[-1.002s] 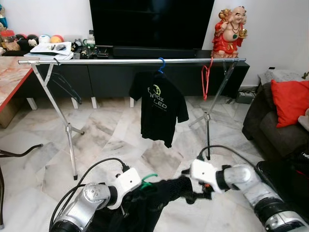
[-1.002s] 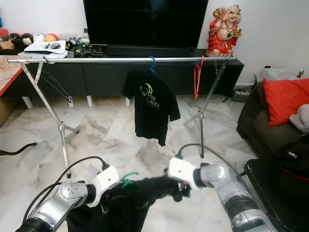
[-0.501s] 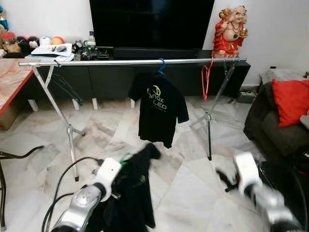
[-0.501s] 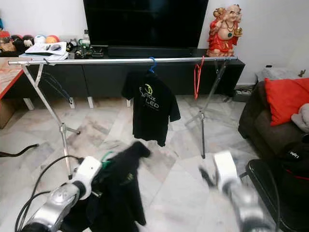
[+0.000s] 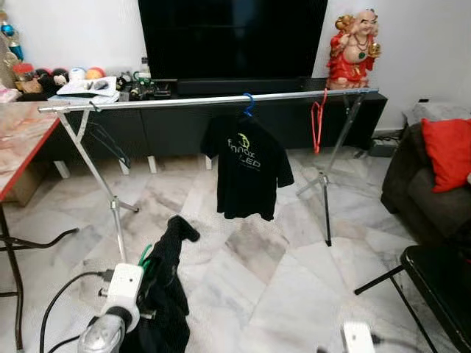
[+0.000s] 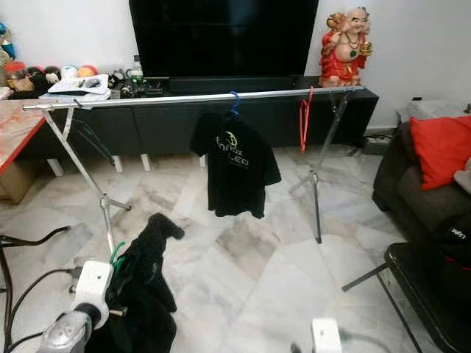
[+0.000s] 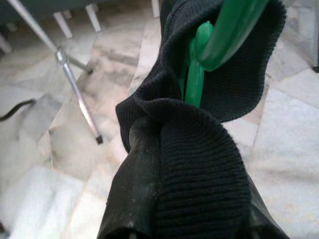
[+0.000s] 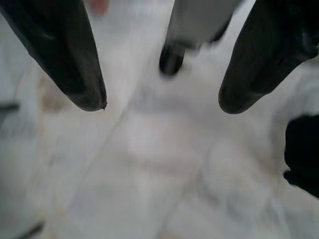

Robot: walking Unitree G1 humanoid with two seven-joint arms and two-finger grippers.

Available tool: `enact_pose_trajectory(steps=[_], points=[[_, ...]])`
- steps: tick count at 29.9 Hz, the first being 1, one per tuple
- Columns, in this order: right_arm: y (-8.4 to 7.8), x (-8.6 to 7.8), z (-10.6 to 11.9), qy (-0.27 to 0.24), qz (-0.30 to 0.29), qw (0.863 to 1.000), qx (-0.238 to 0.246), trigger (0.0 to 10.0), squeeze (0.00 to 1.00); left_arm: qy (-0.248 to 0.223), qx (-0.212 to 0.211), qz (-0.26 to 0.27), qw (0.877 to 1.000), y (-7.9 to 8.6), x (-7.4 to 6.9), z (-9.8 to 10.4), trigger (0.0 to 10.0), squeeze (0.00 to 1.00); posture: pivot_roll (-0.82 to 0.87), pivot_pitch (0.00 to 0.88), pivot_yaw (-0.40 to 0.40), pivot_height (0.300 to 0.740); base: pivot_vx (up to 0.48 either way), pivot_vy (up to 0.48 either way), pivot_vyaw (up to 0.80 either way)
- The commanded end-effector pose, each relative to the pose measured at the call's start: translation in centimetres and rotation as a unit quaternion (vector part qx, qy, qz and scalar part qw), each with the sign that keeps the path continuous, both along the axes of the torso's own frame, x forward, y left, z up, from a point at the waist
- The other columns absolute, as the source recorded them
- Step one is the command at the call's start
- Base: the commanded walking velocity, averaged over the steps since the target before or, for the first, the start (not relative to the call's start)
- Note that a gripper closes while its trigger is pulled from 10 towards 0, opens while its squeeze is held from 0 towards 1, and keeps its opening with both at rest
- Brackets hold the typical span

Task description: Hang hanger

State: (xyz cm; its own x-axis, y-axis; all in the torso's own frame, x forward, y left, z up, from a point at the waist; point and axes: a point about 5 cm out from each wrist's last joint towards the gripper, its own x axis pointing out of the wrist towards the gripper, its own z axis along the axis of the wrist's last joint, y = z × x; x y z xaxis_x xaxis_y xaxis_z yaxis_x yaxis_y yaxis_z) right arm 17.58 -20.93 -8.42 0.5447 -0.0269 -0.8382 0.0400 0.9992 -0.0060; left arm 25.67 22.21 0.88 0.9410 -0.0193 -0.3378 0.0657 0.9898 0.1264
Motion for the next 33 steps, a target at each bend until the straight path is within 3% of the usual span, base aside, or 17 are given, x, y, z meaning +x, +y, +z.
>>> enact_pose_trajectory(steps=[1,10,14,18,26,33], points=[[-0.3,-0.3,-0.1,0.009,-0.018,1.000,-0.004,10.0,0.00,-0.018,-0.007,0.004,1.000,0.2,-0.2,0.3,10.0,0.00,0.12,0.000,-0.005,0.740,0.000,0.000,0.00],[-0.8,-0.8,-0.2,0.012,-0.036,0.999,-0.004,10.0,0.00,-0.043,-0.002,0.046,0.998,1.8,-2.1,0.7,10.0,0.00,0.15,0.000,-0.032,0.740,0.000,0.000,0.00],[-1.9,-1.4,-0.3,0.024,-0.051,0.998,-0.019,10.0,0.00,-0.047,-0.007,0.051,0.998,1.4,-1.9,0.8,10.0,0.00,0.15,0.000,-0.026,0.740,0.000,0.000,0.00],[-1.9,-1.8,-0.5,0.030,-0.040,0.999,-0.020,10.0,0.00,-0.044,-0.011,0.043,0.998,1.1,-1.7,0.9,10.0,0.00,0.13,0.000,0.001,0.740,0.000,0.000,0.00],[-2.1,-4.4,-1.3,0.060,-0.025,0.998,-0.024,10.0,0.00,-0.038,-0.016,0.038,0.998,1.0,-2.5,0.6,10.0,0.00,0.14,0.000,0.004,0.740,0.343,0.000,0.00],[-1.9,-5.2,-1.6,0.071,-0.018,0.997,-0.025,10.0,0.00,-0.036,-0.021,0.036,0.998,0.6,-2.6,0.6,10.0,0.00,0.13,0.000,0.011,0.740,0.395,0.000,0.00]])
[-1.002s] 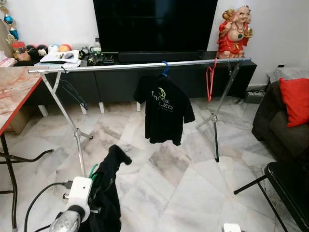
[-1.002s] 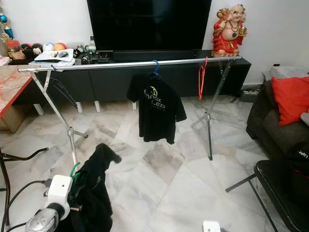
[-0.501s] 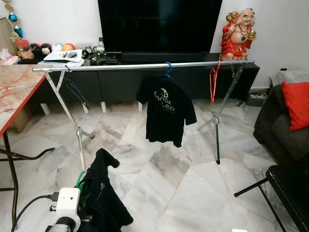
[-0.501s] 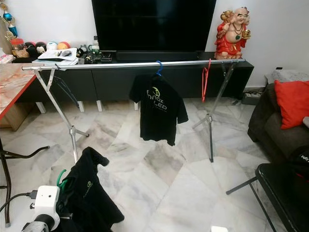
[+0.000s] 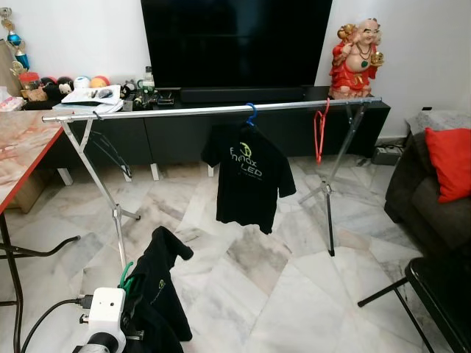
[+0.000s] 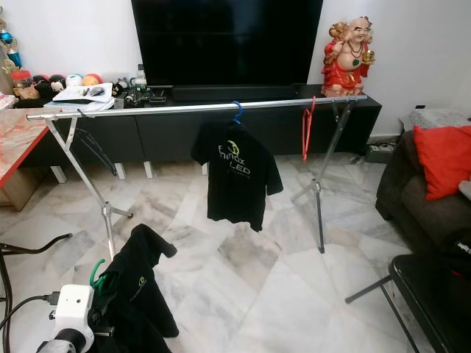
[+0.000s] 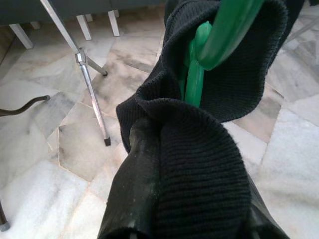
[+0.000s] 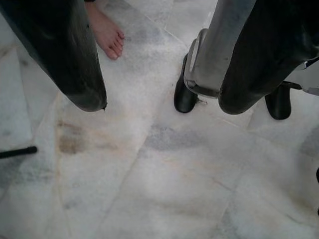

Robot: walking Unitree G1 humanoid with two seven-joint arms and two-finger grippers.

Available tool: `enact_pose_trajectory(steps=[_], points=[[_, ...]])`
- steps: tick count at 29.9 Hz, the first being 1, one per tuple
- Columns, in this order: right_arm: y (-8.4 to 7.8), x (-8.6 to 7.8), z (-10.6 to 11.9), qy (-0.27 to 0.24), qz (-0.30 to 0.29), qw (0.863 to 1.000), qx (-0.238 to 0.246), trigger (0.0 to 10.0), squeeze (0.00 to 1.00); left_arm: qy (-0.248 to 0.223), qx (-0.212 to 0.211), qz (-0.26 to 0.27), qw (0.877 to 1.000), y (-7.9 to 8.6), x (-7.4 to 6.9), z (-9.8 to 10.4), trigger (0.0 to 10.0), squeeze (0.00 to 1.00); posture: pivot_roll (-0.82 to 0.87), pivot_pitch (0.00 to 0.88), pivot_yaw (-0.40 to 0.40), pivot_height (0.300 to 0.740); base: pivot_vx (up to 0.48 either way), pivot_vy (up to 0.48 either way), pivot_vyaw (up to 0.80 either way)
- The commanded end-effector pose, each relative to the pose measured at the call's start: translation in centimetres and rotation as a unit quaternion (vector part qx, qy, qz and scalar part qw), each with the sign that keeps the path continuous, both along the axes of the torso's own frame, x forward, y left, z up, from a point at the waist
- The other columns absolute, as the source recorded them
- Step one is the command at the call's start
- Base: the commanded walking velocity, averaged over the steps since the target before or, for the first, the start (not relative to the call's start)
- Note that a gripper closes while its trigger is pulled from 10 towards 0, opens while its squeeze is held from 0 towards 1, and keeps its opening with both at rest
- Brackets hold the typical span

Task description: Hang hanger

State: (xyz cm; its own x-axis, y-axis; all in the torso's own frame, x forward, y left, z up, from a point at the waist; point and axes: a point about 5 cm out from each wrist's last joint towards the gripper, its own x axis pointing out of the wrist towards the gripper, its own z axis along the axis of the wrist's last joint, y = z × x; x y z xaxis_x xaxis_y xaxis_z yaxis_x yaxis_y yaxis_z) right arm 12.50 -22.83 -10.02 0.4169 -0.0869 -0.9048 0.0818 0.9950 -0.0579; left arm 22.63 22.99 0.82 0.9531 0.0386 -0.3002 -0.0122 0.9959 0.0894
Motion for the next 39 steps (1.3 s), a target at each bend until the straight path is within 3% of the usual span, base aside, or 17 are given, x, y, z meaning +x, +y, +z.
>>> enact_pose_trajectory(steps=[1,7,11,39], points=[[0.01,-0.14,-0.03,-0.001,0.006,1.000,-0.003,10.0,0.00,-0.014,-0.001,-0.003,1.000,-0.17,0.35,0.66,10.0,0.00,0.13,0.000,0.011,0.740,0.424,0.000,0.00],[0.02,-1.04,-0.29,0.010,0.019,1.000,-0.010,10.0,0.00,-0.009,0.001,-0.011,1.000,-0.01,0.15,0.58,10.0,0.00,0.13,0.000,0.018,0.740,0.426,0.000,0.00],[0.36,-0.19,-0.12,0.004,0.031,0.999,-0.008,10.0,0.00,-0.009,0.005,-0.011,1.000,0.25,0.27,0.78,10.0,0.00,0.14,0.000,0.018,0.740,0.363,0.000,0.00],[0.41,-0.09,-0.08,0.006,0.061,0.998,-0.010,10.0,0.00,0.001,0.001,0.000,1.000,-0.17,-0.42,0.18,10.0,0.00,0.15,0.000,-0.008,0.740,0.371,0.000,0.00]])
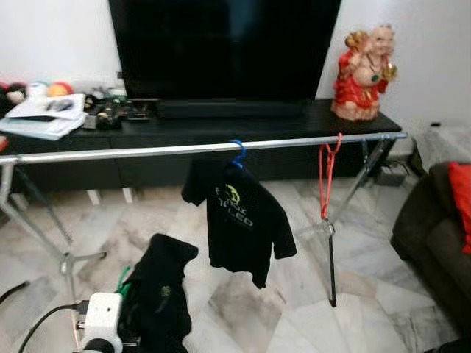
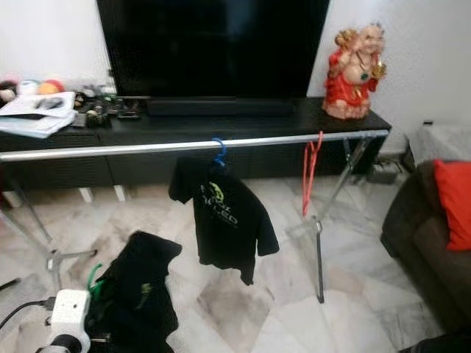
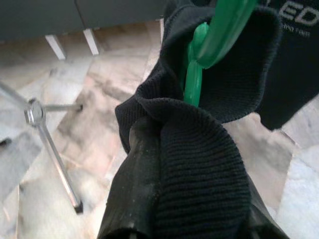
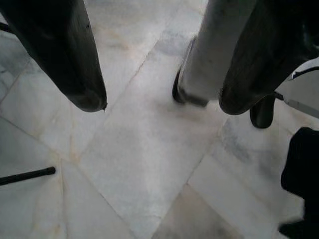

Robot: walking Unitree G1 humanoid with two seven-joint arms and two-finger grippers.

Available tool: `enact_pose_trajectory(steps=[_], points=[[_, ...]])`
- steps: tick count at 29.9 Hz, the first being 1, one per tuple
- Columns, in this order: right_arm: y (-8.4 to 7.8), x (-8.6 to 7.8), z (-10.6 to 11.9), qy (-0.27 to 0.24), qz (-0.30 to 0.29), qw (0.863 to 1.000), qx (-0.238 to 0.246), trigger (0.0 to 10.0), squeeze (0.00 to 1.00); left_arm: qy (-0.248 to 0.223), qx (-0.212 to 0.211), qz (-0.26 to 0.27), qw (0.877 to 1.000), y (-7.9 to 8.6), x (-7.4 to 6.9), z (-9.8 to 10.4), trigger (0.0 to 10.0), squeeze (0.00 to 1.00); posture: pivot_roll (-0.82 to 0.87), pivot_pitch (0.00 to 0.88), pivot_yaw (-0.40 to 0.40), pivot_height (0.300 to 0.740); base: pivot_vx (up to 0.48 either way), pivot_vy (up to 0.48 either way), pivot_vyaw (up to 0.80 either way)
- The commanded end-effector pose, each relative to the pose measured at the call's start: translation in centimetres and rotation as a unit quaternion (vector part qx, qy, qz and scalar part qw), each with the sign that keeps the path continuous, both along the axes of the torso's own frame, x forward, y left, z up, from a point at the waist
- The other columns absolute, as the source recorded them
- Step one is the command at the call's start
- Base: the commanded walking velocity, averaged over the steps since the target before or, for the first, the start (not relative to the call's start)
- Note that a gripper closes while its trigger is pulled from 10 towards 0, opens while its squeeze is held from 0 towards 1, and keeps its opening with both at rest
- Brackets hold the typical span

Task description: Hang hanger

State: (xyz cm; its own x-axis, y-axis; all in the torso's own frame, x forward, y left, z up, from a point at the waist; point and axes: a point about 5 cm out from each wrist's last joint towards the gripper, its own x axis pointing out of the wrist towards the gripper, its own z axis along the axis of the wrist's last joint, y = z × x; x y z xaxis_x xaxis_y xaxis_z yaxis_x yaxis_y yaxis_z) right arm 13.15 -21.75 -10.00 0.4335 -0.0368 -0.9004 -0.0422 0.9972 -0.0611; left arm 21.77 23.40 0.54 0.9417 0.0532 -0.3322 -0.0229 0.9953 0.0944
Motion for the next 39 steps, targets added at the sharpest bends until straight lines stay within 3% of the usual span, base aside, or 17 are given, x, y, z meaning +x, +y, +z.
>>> enact_pose_trajectory(steps=[1,12,26,29,39], points=[[-0.7,-0.7,-0.1,0.010,-0.001,1.000,-0.008,10.0,0.00,-0.016,-0.002,-0.007,1.000,-0.6,0.4,0.4,10.0,0.00,0.15,0.000,-0.009,0.740,0.304,0.000,0.00],[-0.3,-0.4,0.0,0.002,-0.002,1.000,0.003,10.0,0.00,-0.018,-0.004,-0.006,1.000,-0.8,0.6,0.5,10.0,0.00,0.15,0.000,-0.008,0.740,0.300,0.000,0.26],[-0.3,-0.1,0.1,-0.003,-0.002,1.000,0.008,10.0,0.00,-0.013,-0.013,-0.024,1.000,-1.7,0.6,0.3,10.0,0.00,0.15,0.000,-0.018,0.740,0.000,0.000,0.72],[-0.4,-0.1,0.1,-0.005,-0.028,0.999,0.017,10.0,0.00,-0.014,-0.011,-0.022,1.000,-1.7,0.7,0.4,10.0,0.00,0.16,0.000,-0.019,0.740,0.000,0.000,0.00],[-0.3,0.0,0.1,-0.005,-0.021,1.000,0.021,10.0,0.00,-0.018,0.000,-0.023,1.000,-1.7,0.7,0.5,10.0,0.00,0.15,0.000,-0.023,0.740,0.000,-0.202,0.00]])
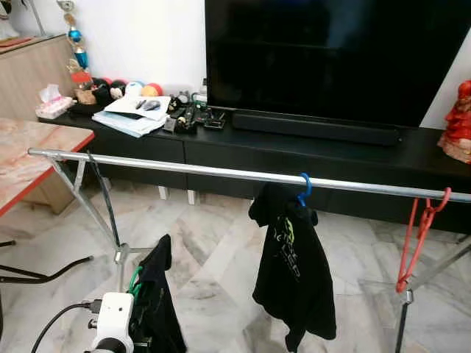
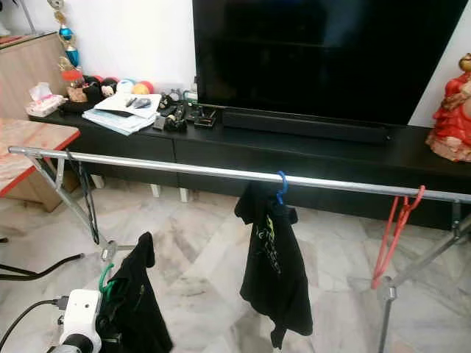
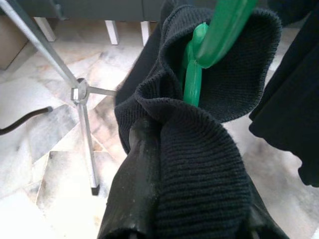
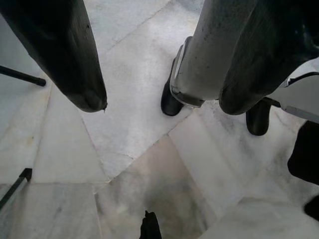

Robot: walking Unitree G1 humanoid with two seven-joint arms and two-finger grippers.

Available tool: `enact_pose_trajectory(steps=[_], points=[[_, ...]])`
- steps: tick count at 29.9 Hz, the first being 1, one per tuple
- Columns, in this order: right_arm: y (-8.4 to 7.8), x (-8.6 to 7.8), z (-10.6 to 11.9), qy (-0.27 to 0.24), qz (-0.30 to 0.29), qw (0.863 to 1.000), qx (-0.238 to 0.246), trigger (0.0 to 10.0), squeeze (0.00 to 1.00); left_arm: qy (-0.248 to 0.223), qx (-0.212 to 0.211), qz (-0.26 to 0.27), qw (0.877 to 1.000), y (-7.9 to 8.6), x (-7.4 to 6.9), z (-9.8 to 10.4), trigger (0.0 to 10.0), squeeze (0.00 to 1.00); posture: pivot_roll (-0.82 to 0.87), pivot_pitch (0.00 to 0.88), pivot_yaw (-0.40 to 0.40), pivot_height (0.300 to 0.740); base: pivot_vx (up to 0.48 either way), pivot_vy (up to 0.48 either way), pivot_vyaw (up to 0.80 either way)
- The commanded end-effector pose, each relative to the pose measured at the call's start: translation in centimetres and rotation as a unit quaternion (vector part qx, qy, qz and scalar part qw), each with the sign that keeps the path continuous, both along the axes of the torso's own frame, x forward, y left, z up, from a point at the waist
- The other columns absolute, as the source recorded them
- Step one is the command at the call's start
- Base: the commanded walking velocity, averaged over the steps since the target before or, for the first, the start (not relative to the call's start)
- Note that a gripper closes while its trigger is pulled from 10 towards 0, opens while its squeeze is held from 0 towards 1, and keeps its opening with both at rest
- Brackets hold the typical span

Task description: Hang hanger

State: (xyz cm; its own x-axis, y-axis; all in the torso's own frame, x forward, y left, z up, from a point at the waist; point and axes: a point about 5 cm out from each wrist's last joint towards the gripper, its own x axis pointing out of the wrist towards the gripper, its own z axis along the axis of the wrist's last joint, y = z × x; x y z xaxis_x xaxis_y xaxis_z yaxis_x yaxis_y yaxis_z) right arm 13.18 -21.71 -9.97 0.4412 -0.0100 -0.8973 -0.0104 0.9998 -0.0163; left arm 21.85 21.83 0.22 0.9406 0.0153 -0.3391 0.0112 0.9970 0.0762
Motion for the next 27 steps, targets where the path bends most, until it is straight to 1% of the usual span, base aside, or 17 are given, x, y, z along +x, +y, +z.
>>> enact_pose_trajectory(steps=[1,12,18,24,27], points=[[-0.3,0.0,0.1,0.000,-0.002,1.000,-0.003,10.0,0.00,-0.022,0.009,-0.006,1.000,-0.1,0.6,0.8,10.0,0.00,0.15,0.000,-0.025,0.740,0.000,-0.368,0.00],[-0.5,0.0,0.1,0.001,0.010,1.000,-0.009,10.0,0.00,-0.021,0.015,0.004,1.000,-0.1,0.5,0.7,10.0,0.00,0.16,0.000,-0.035,0.740,0.000,-0.396,0.00],[-0.5,0.0,0.1,0.000,0.012,1.000,-0.008,10.0,0.00,-0.011,0.023,0.013,1.000,0.1,0.5,0.5,10.0,0.00,0.16,0.000,-0.037,0.740,0.000,0.000,0.00],[-0.5,0.1,0.1,0.000,0.016,1.000,-0.011,10.0,0.00,-0.019,0.016,0.028,0.999,0.6,0.3,0.6,10.0,0.00,0.16,0.000,-0.039,0.740,0.000,0.000,0.00],[-0.5,0.1,0.1,0.000,0.017,1.000,-0.010,10.0,0.00,-0.010,0.023,0.032,0.999,0.9,0.1,0.5,10.0,0.00,0.16,0.000,-0.039,0.740,0.000,0.000,0.00]])
